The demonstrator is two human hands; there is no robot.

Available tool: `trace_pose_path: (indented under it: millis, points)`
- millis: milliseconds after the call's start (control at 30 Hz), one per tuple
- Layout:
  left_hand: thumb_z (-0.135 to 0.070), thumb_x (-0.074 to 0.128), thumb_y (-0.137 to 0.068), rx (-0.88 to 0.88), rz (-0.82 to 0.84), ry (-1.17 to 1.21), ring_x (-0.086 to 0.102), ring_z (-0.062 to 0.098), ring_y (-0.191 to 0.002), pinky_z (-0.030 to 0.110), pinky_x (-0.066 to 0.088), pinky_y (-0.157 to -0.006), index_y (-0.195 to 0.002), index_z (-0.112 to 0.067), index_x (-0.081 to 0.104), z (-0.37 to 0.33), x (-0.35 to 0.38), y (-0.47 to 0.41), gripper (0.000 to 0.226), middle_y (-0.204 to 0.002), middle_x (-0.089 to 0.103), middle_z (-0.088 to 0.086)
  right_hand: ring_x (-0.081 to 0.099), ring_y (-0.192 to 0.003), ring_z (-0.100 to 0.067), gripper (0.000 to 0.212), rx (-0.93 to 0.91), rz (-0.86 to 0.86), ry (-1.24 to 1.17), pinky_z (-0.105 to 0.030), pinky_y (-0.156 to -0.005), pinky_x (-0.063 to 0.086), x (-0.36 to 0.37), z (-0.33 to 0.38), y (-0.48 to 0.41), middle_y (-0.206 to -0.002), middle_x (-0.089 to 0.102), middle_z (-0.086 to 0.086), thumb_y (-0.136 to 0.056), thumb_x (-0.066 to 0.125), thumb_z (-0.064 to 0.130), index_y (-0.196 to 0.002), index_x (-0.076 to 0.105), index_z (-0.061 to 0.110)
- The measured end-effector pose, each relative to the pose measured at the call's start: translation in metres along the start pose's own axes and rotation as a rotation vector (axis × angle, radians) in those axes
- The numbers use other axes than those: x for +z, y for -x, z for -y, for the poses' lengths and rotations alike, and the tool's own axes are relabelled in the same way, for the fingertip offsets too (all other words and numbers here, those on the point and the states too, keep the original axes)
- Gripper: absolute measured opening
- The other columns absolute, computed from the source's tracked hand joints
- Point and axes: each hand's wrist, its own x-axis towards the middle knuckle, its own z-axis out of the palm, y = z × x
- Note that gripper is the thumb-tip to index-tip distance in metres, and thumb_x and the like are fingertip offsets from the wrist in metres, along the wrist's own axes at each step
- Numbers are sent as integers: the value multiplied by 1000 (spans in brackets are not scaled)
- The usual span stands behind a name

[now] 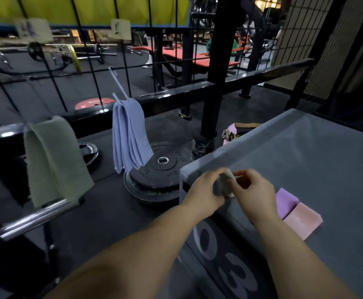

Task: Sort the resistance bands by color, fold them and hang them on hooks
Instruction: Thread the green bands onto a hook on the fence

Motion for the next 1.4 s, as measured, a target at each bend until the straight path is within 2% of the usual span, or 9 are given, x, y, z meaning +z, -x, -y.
trace_pose_path:
  millis: [200,333,500,633,833,1033,1133,1267,1400]
  points:
    - [-16,80,-76,20,-94,49,48,4,-113,8,38,-89,-141,-28,44,-8,-33,24,75,-123,50,-14,61,-72,-5,20,-14,24,-284,-14,-57,43,17,28,14,-79,65,9,-84,73,22,-86,55,30]
    - [-20,78,-75,-29,-164,137,51,11,-121,35,45,-102,-136,-34,39,-4,-51,38,73,-136,51,-10,57,-65,-7,20,-44,56,-390,-23,-64,47,31,44,23,-67,61,11,-84,75,34,-80,58,24]
    - [-28,80,-70,-30,-254,165,58,7,-107,19,45,-88,-101,-33,41,-1,-77,54,50,-116,59,-8,52,-60,-4,27,-130,180,-546,-14,-58,45,36,67,32,-63,53,13,-85,75,32,-77,55,16]
    - [-31,83,-67,7,-268,145,60,8,-98,31,50,-86,-84,-36,44,-3,-97,64,43,-99,61,-12,54,-66,-5,19,-184,317,-610,-15,-63,46,40,78,32,-69,56,10,-86,74,22,-83,58,12]
    - [-20,80,-73,50,-314,236,64,12,-89,34,54,-83,-81,-38,54,-7,-121,72,33,-90,66,-6,59,-82,-18,34,-223,487,-632,-38,-79,48,45,96,30,-86,63,-3,-72,72,46,-90,65,18]
    - [-12,74,-83,73,-328,316,65,7,-94,18,50,-83,-93,-23,64,-21,-146,79,18,-97,69,-5,57,-92,-18,42,-272,614,-751,-32,-86,48,47,120,29,-93,60,-4,-72,77,45,-96,61,14]
    - [-13,74,-84,46,-378,334,65,-1,-91,11,48,-78,-90,-30,66,-27,-157,86,20,-96,71,-11,51,-93,-20,42,-250,681,-813,-35,-86,44,50,129,32,-96,53,-8,-70,82,50,-91,60,22]
    - [-13,77,-81,13,-469,357,66,1,-88,12,50,-77,-87,-32,70,-31,-167,97,22,-94,73,-9,55,-84,-9,23,-301,664,-773,-23,-78,47,50,138,34,-85,61,7,-79,72,33,-92,59,20]
    - [-15,77,-81,1,-485,348,67,2,-90,17,52,-81,-89,-32,73,-31,-178,110,19,-93,73,-12,59,-82,-6,25,-297,710,-828,-20,-77,49,52,147,41,-82,63,11,-76,73,21,-93,56,13]
